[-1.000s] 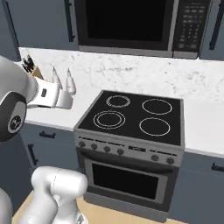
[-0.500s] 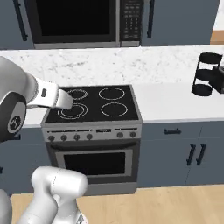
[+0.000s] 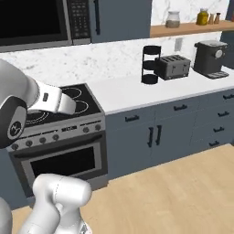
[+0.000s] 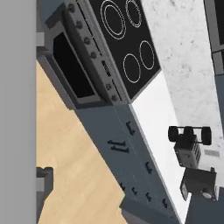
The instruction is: Gather all objects into one cabinet and sort the glasses and bowls to opposite sides.
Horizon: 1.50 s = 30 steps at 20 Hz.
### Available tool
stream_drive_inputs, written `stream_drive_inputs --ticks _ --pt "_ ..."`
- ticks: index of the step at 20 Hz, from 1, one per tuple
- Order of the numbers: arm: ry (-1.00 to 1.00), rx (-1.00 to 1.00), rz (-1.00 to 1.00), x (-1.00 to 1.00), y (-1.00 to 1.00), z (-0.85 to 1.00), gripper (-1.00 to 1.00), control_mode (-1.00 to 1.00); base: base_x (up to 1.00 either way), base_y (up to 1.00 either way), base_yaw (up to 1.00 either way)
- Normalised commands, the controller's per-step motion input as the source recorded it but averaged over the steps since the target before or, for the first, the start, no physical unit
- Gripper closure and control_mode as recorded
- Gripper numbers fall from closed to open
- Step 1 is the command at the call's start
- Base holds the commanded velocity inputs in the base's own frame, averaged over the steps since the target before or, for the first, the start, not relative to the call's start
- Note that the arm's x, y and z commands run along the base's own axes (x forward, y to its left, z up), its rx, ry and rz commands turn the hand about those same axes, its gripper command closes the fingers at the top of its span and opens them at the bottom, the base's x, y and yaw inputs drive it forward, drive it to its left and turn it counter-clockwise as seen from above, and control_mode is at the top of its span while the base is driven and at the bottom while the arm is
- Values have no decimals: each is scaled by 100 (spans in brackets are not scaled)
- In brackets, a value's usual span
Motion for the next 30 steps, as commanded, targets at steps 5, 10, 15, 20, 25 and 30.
stream_drive_inputs --ticks 5,10,15,20,25,30 --pt "0 0 0 0 0 0 -100 100 -9 -49 -51" --pt "0 0 0 0 0 0 -100 100 0 -57 -50" --pt "0 0 0 0 0 0 -100 100 0 -60 -50" --pt "0 0 0 0 0 0 -100 100 12 -55 -50" --pt "0 0 0 0 0 0 -100 100 9 -35 -40" --pt "0 0 0 0 0 0 -100 100 0 -12 -16"
